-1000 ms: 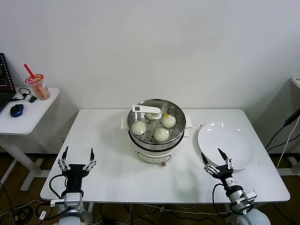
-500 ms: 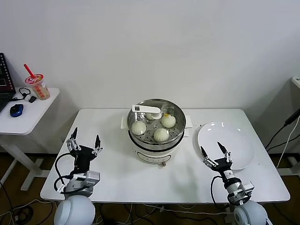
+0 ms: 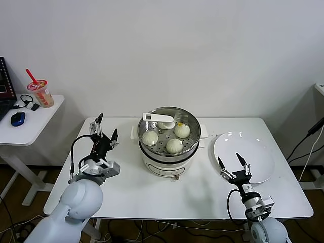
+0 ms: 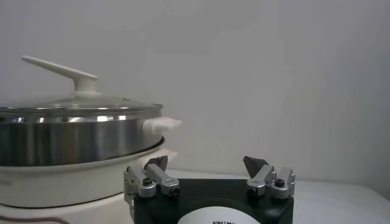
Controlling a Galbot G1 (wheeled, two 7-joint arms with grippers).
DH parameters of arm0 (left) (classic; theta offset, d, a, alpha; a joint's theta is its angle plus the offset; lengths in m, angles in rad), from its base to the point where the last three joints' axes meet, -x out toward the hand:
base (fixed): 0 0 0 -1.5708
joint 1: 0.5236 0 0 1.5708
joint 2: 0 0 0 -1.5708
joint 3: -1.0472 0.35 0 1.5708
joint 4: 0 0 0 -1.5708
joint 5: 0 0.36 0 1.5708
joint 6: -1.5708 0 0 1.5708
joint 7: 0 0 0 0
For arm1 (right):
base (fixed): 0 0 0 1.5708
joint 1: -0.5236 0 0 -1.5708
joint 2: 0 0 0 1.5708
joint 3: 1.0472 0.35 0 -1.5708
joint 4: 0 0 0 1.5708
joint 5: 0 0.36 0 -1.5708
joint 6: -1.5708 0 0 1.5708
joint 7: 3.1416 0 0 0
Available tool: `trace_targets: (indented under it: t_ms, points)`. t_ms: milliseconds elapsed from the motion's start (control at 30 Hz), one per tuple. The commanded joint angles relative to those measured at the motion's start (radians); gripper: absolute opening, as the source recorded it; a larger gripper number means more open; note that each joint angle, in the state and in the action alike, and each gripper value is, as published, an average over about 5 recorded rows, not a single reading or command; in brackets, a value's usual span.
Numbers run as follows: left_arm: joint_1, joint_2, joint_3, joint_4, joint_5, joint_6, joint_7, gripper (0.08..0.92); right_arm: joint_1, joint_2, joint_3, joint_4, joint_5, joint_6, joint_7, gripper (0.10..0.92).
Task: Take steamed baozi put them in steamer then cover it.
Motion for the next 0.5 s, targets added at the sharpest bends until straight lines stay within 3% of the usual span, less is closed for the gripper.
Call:
trace_targets:
  t_ms: [33,500]
  points:
    - [-0.273,0.121,0.241,0.063,-0.077,0.145,0.047,0.823,0.001,0.022,0.016,0.001,-0.007,-0.002,-0.001,0.823]
    - [-0.386,0.001,0.405,0.157,0.049,0.143,0.081,0.823,-0.001,-0.011,0.046,-0.028,0.008,0.014,-0.010,0.823]
